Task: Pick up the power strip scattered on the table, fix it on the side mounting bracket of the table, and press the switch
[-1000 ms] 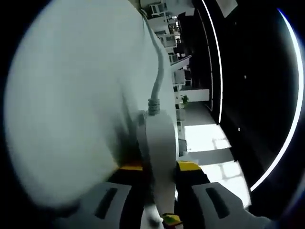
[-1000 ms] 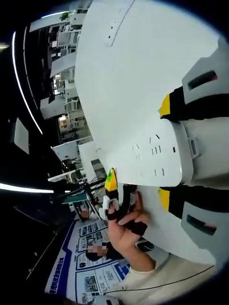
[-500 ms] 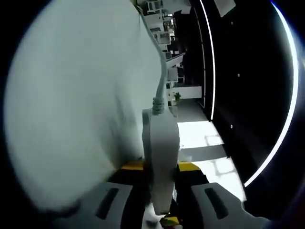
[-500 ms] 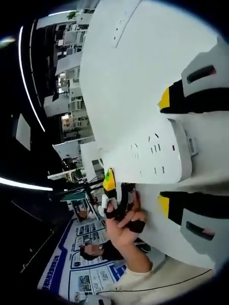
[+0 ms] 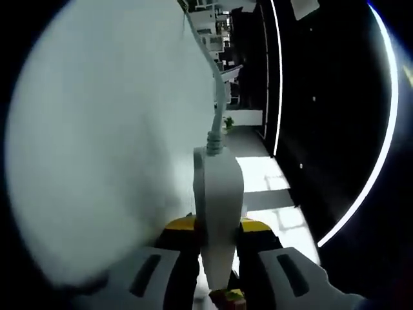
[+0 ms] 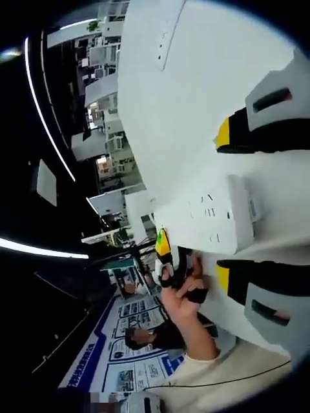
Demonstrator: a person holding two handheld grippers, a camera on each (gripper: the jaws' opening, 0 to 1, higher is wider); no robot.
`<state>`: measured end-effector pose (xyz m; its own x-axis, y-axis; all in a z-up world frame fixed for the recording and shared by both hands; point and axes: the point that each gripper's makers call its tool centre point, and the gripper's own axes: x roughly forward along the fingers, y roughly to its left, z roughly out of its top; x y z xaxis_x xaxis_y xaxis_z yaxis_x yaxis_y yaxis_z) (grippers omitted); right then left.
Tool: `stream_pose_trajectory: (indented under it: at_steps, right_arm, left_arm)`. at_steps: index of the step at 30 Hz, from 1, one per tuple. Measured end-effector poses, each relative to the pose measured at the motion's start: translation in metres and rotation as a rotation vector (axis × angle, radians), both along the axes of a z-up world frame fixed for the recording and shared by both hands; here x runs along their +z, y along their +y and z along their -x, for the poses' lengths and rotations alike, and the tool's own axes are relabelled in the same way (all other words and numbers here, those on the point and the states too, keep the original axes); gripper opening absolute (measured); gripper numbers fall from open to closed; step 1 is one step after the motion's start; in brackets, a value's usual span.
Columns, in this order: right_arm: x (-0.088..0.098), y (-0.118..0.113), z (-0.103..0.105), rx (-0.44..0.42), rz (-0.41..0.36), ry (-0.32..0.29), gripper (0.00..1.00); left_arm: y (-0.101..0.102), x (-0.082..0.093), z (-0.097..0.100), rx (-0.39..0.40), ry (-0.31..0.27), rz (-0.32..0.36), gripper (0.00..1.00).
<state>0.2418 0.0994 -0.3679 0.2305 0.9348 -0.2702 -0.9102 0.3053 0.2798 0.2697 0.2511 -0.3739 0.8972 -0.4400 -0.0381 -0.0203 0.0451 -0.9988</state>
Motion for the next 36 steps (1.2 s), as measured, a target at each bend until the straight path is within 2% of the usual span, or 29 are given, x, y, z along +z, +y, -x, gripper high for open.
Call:
stream_pose_trajectory:
  at_steps: [5,9,10,12,16,22,29,36]
  right_arm:
    - [0.015,-0.002,0.001,-0.033,-0.083,-0.002,0.61]
    - [0.026,-0.001,0.004,-0.039,-0.140,-0.006,0.61]
    - [0.027,0.000,0.006,-0.039,-0.138,-0.006,0.61]
    - [0.028,0.003,0.013,-0.011,-0.108,-0.045,0.61]
    - [0.035,0.007,0.024,0.006,-0.107,-0.060,0.61]
    - [0.040,0.006,0.038,0.032,-0.092,-0.082,0.61]
    - [0.041,0.003,0.053,0.043,-0.073,-0.097,0.61]
    - [0.043,-0.002,0.060,0.022,-0.064,-0.111,0.60]
  left_arm:
    - [0.007,0.006,0.008,-0.030,-0.040,0.002,0.25]
    - [0.014,0.006,0.013,-0.045,-0.051,-0.032,0.25]
    - [0.014,0.006,0.015,-0.051,-0.052,-0.031,0.25]
    - [0.015,0.009,0.018,-0.065,-0.057,-0.012,0.25]
    - [0.018,0.016,0.022,-0.085,-0.070,0.002,0.25]
    - [0.026,0.024,0.032,-0.140,-0.091,-0.014,0.25]
    - [0.045,0.029,0.045,-0.182,-0.115,-0.032,0.25]
    - [0.053,0.032,0.051,-0.179,-0.148,-0.048,0.25]
